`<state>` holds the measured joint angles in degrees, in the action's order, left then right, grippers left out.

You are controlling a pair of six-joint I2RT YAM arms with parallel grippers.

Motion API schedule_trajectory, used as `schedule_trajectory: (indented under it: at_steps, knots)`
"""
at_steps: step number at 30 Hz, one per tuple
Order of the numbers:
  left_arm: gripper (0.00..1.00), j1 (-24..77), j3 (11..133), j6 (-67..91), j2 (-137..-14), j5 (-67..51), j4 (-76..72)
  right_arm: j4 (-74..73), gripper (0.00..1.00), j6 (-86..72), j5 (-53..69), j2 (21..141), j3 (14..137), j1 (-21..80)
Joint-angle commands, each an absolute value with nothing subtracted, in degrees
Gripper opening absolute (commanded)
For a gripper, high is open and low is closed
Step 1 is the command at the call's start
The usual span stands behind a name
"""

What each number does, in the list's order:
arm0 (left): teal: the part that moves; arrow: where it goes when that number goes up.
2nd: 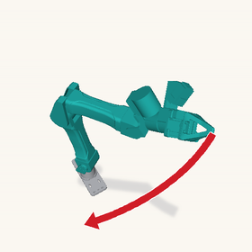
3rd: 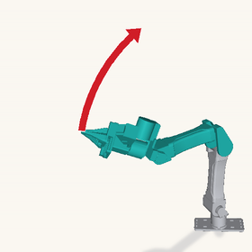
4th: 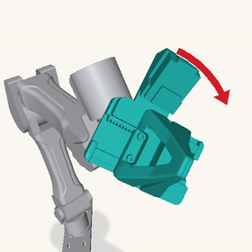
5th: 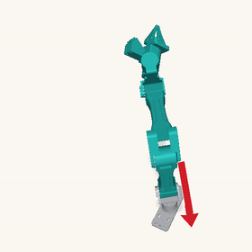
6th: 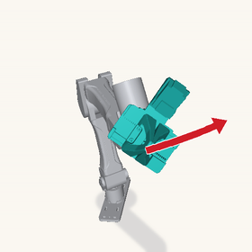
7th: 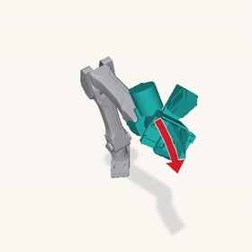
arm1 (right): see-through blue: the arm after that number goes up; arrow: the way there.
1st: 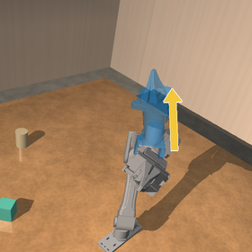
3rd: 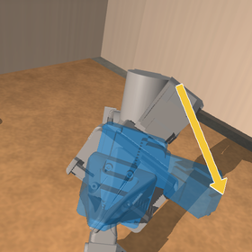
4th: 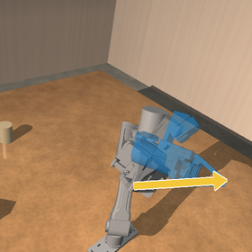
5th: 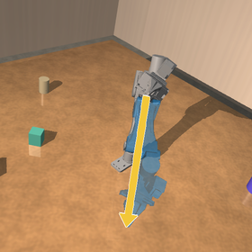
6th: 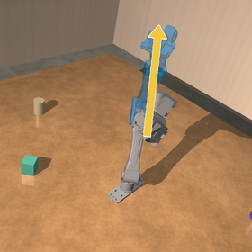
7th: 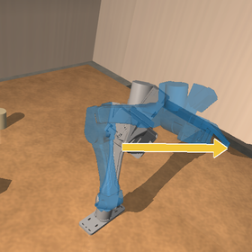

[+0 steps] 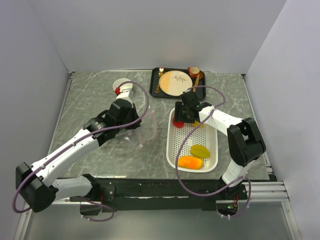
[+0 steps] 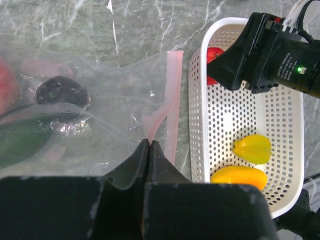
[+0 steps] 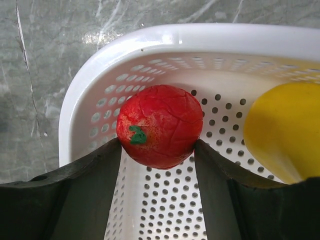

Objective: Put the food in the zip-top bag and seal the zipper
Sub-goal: Pick up the fake fruit from the bin.

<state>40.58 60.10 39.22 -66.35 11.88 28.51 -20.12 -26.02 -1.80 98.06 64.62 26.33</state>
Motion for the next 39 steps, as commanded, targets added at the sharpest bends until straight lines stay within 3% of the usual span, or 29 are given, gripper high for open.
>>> schedule_trajectory:
  at_steps: [1, 7, 14, 23, 39]
  knots:
    - [0.01, 40.8, 60.2, 39.8, -65.7, 12.0, 27.8, -17.8, 0.66, -24.3, -1.9, 99.1, 66.9, 25.9]
    - [0.01, 40.8, 60.2, 39.7, -66.2, 12.0, 27.8, -17.8, 0.75, -23.9, -2.3, 99.6, 66.9, 25.8]
    - [0.01, 40.8, 60.6, 39.4, -66.5, 12.5, 28.1, -17.2, 0.77, -23.9, -2.3, 100.0, 66.5, 25.8]
    - [0.01, 40.8, 60.1, 39.8, -66.2, 12.7, 28.0, -16.8, 0.54, -23.5, -1.8, 98.4, 65.4, 25.8]
    - [0.01, 40.8, 60.6, 39.6, -67.9, 12.4, 27.2, -14.4, 0.45, -29.7, 3.2, 79.4, 55.3, 26.2]
